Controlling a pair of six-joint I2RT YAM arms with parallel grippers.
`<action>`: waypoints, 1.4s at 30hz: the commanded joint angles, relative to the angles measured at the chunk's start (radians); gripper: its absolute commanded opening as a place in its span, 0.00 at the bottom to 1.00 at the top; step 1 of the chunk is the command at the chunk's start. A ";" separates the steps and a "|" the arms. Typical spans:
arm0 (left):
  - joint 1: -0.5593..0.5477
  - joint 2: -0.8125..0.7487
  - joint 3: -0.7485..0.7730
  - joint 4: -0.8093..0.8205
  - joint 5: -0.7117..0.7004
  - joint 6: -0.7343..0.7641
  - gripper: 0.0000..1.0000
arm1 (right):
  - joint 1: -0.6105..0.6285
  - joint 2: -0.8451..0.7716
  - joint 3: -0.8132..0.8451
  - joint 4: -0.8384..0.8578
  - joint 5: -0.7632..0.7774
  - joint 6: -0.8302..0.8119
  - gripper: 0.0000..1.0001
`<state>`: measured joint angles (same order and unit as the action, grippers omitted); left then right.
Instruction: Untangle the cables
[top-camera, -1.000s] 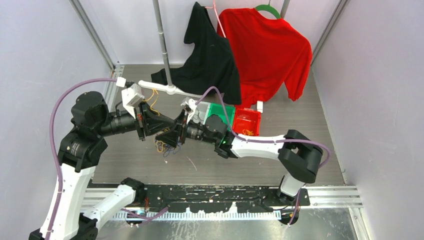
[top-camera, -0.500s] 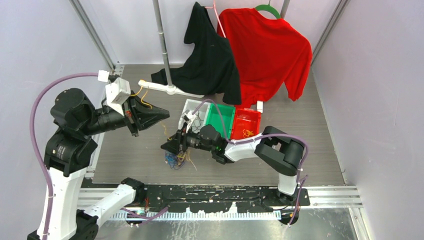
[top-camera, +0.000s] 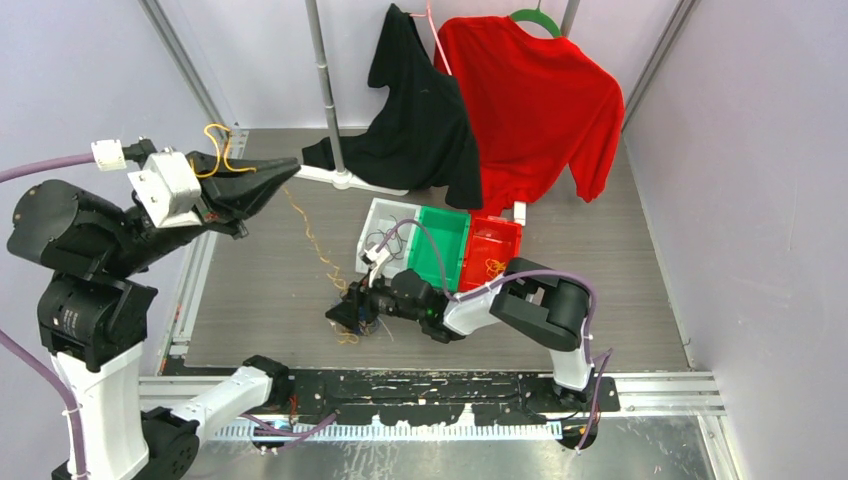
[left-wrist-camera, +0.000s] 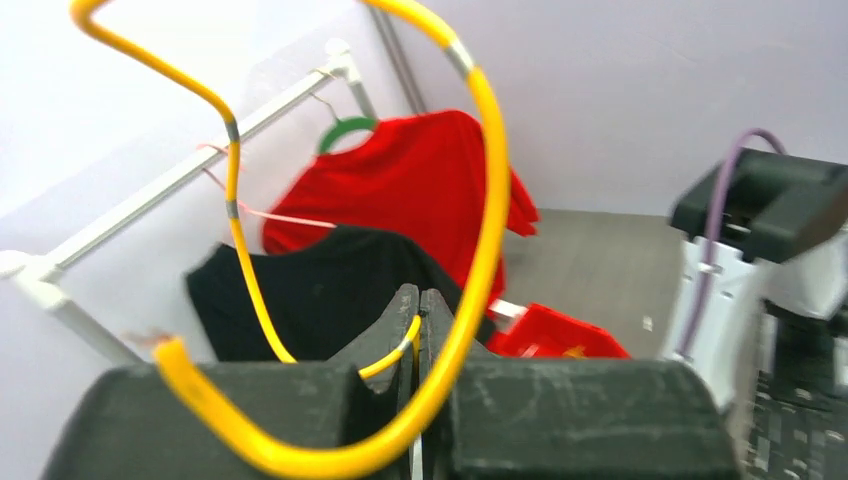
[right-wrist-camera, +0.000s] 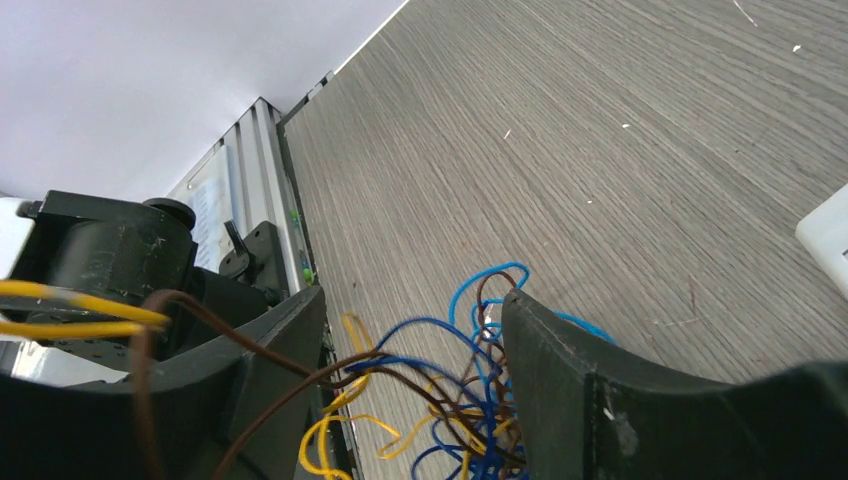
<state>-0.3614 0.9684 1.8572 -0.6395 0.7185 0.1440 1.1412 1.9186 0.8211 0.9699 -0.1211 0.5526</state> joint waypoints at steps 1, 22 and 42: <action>0.002 0.008 0.033 0.180 -0.135 0.152 0.00 | 0.009 0.011 -0.005 0.040 0.047 -0.028 0.70; 0.002 0.091 0.155 0.821 -0.471 0.491 0.00 | 0.030 0.042 -0.054 -0.021 0.148 0.001 0.43; 0.002 0.405 0.677 0.950 -0.545 0.741 0.00 | 0.041 0.041 -0.007 -0.282 0.373 0.020 0.01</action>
<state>-0.3614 1.2030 2.2433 0.2592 0.2260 0.7681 1.1770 1.9572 0.7856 0.7994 0.1715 0.5694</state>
